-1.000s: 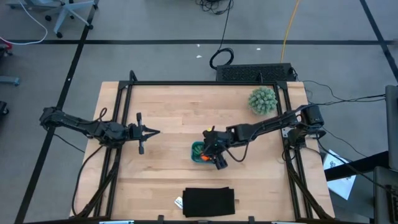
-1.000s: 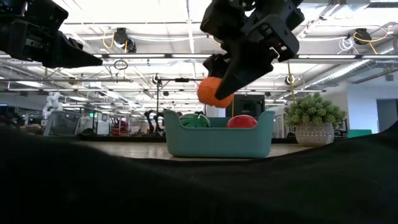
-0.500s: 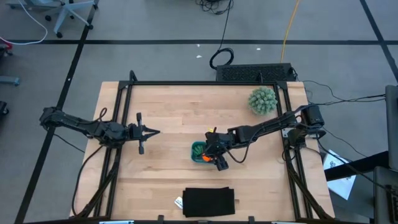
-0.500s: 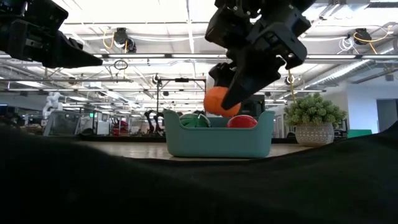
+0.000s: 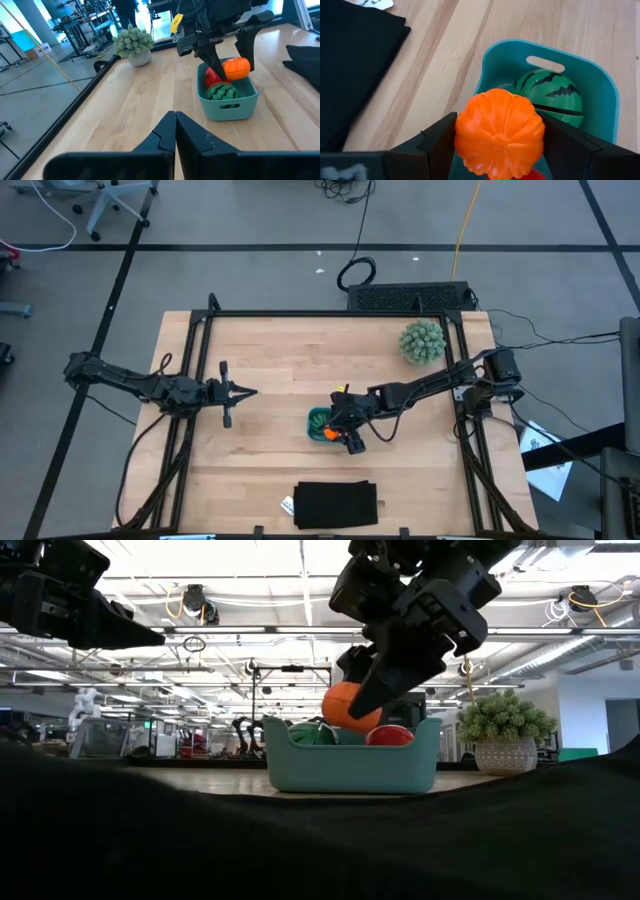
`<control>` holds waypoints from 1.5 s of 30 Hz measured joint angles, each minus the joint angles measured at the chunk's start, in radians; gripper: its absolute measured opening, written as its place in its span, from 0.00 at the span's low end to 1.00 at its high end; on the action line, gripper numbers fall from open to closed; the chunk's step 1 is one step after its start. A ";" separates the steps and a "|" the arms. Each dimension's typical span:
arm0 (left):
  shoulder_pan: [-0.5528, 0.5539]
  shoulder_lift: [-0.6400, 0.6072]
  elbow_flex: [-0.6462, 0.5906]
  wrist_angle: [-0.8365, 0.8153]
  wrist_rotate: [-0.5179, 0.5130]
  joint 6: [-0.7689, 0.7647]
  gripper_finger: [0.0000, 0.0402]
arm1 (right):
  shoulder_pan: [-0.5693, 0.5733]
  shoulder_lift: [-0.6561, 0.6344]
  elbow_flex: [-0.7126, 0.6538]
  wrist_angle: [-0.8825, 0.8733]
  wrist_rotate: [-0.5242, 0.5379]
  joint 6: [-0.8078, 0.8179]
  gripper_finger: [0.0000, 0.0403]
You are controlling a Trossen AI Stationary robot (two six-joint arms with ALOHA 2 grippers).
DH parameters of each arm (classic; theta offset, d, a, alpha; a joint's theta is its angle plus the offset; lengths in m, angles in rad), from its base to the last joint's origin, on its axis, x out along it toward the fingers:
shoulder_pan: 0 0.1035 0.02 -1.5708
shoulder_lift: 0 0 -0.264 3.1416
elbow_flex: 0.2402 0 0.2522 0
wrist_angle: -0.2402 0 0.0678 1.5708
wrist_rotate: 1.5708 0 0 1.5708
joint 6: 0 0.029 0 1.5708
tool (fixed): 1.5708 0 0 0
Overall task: Pick and placing Produce into tupperware
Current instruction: Put the orange pumpkin into the blue bin
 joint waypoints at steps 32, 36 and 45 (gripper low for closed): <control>0.000 0.000 0.000 0.000 0.025 -0.001 0.04 | 0.013 0.000 0.000 -0.020 0.047 0.078 0.60; 0.000 0.000 0.000 0.000 0.025 -0.001 0.04 | 0.013 0.000 0.000 -0.020 0.057 0.088 0.60; 0.000 0.000 0.000 0.000 0.026 -0.002 0.04 | 0.021 0.000 -0.045 0.001 0.052 0.014 0.60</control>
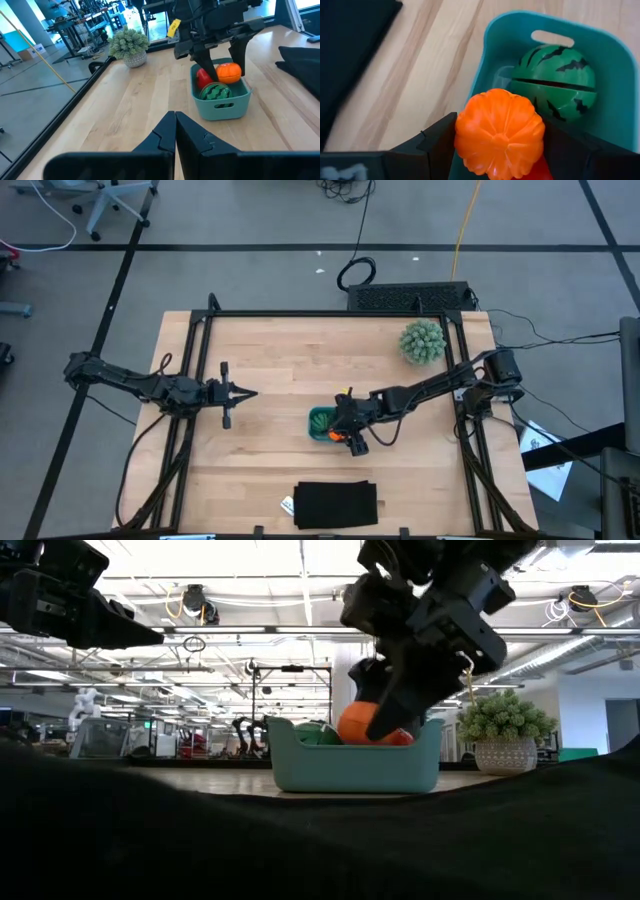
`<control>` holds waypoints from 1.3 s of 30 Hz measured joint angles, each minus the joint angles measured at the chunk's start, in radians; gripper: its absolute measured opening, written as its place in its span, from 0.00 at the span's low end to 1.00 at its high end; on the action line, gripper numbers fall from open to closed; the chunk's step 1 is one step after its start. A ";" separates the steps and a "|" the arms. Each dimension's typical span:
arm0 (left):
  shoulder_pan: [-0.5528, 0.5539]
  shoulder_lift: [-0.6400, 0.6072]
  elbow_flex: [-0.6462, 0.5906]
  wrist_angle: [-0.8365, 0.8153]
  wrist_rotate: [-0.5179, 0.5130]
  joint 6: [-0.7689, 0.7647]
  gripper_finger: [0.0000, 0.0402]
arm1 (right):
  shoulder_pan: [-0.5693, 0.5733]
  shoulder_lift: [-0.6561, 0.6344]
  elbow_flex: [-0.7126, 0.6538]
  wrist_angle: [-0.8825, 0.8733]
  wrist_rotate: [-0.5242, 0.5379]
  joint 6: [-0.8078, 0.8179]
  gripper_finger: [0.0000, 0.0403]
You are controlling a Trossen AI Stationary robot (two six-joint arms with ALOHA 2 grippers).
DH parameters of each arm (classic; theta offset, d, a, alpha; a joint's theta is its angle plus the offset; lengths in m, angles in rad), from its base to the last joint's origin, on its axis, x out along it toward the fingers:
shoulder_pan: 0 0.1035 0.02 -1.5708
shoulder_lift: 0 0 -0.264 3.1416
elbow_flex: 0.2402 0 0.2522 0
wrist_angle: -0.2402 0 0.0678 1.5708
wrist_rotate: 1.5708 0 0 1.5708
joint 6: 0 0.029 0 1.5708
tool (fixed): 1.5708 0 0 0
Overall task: Pick and placing Produce into tupperware
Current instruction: Put the orange pumpkin into the blue bin
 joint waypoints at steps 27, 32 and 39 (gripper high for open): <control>0.000 0.000 0.000 0.000 0.000 0.000 0.04 | -0.003 0.000 -0.037 0.068 0.000 0.076 0.64; 0.000 0.000 0.000 0.000 0.000 -0.002 0.04 | -0.003 0.000 -0.038 0.068 0.000 0.095 0.64; 0.000 0.000 0.000 0.006 0.000 -0.003 0.04 | -0.003 0.000 -0.037 0.061 0.000 0.100 0.65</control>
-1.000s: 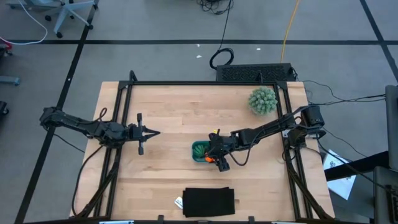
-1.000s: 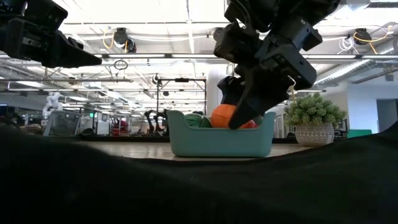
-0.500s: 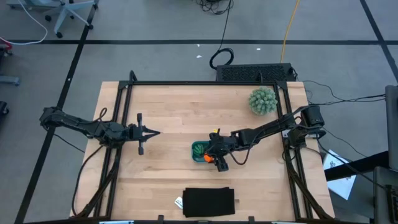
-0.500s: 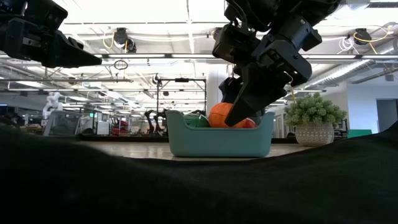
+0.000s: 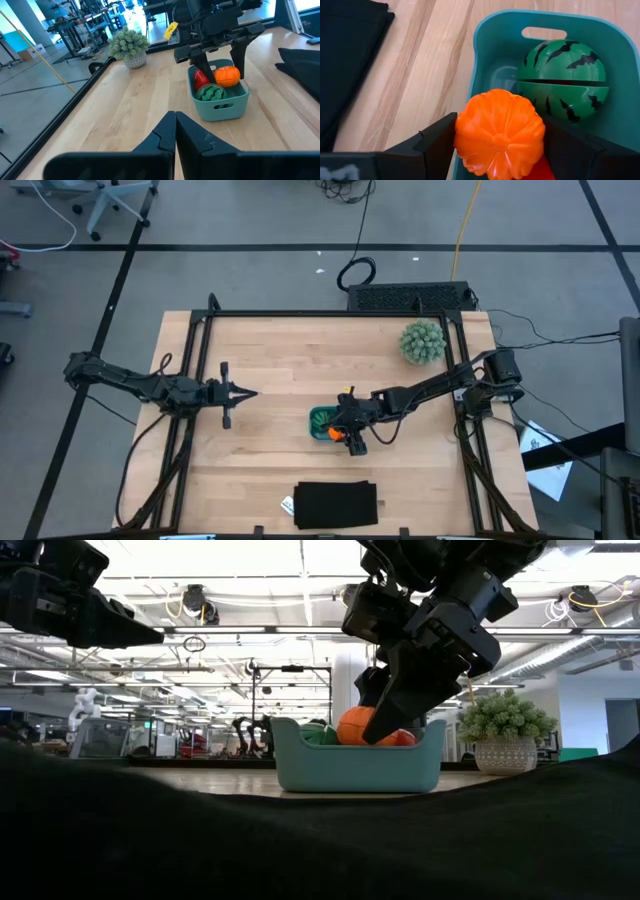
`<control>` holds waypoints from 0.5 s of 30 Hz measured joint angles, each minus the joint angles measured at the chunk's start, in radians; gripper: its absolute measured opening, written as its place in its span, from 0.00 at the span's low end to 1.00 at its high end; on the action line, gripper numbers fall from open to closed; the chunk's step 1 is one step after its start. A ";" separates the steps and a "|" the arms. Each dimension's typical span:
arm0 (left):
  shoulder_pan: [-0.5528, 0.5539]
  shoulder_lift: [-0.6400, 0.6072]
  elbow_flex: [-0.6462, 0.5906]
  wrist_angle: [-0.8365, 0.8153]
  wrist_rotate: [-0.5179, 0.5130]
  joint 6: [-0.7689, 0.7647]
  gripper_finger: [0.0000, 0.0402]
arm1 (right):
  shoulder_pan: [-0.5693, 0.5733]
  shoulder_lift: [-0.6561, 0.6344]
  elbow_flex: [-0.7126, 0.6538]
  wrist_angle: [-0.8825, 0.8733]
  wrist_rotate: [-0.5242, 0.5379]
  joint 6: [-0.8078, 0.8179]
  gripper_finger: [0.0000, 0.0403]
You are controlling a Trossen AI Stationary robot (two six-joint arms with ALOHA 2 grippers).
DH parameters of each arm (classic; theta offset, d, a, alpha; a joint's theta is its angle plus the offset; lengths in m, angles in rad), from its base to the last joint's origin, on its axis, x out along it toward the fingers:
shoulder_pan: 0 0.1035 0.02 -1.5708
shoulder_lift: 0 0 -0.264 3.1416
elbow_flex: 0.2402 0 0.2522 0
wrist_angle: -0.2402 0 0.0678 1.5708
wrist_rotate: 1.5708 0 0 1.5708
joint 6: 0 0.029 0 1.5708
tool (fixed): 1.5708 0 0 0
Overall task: Pick and placing Produce into tupperware
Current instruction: Put the orange pumpkin into the blue bin
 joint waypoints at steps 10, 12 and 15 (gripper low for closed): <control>0.000 0.000 0.000 0.001 0.000 0.000 0.04 | 0.000 0.000 0.000 0.000 0.001 0.004 0.65; 0.000 0.000 0.000 0.001 0.000 0.000 0.04 | 0.000 0.000 0.000 0.000 0.001 0.007 0.65; 0.000 0.000 0.000 0.001 0.000 0.000 0.04 | 0.000 0.000 0.000 0.000 0.001 0.007 0.65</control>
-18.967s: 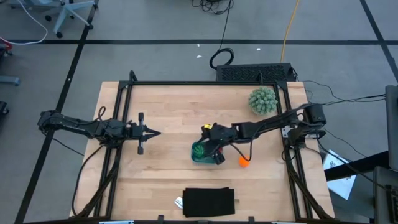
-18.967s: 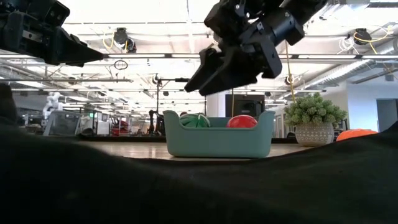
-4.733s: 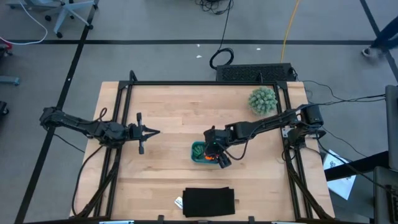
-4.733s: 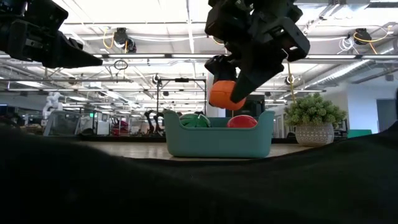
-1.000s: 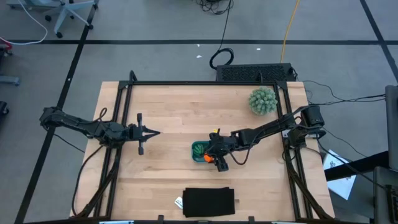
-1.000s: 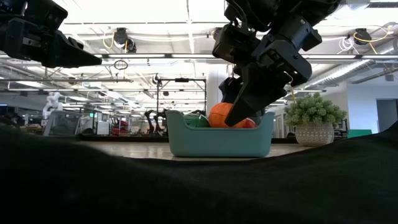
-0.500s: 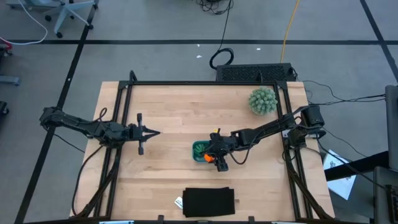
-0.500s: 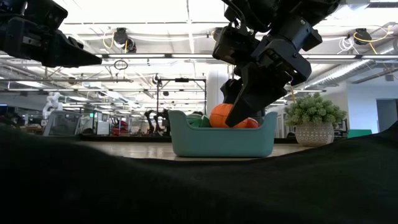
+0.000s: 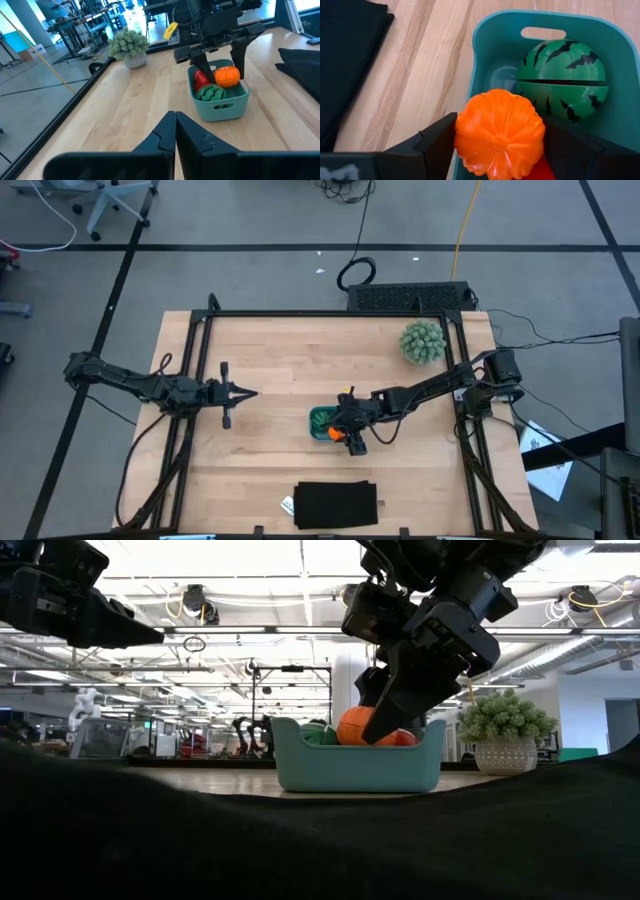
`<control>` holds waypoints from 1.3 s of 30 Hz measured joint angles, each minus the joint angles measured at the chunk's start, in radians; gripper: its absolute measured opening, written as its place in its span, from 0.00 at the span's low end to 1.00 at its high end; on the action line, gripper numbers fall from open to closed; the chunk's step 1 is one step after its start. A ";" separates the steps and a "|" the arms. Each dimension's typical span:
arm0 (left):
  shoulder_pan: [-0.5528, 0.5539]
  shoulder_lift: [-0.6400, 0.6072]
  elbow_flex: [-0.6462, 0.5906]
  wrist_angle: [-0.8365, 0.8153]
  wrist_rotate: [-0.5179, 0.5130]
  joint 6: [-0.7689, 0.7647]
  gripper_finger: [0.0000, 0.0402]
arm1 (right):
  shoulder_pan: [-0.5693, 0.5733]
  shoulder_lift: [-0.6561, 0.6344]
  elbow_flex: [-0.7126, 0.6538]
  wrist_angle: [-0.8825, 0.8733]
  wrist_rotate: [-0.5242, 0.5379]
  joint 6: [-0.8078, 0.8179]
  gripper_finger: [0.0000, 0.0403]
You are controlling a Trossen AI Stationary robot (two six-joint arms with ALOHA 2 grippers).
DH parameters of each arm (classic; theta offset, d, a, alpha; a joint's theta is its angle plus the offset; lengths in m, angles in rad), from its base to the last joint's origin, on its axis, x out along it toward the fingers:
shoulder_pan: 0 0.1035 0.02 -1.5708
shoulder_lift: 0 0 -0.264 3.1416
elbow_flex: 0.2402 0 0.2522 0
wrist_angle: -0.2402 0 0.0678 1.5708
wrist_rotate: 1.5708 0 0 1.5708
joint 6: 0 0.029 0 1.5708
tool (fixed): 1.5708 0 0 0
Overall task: Pick and placing Produce into tupperware
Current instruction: Put the orange pumpkin into the blue bin, then adjust the blue bin on the table
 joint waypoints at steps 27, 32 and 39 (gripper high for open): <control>0.000 0.000 0.000 0.000 0.000 0.000 0.04 | 0.000 0.000 0.037 -0.056 0.032 0.036 0.72; 0.000 0.000 0.000 0.000 0.000 0.000 0.04 | 0.000 0.000 0.043 -0.055 0.059 0.021 0.72; 0.000 0.000 0.000 0.000 0.000 0.000 0.04 | 0.000 0.000 0.043 -0.069 0.079 0.012 0.72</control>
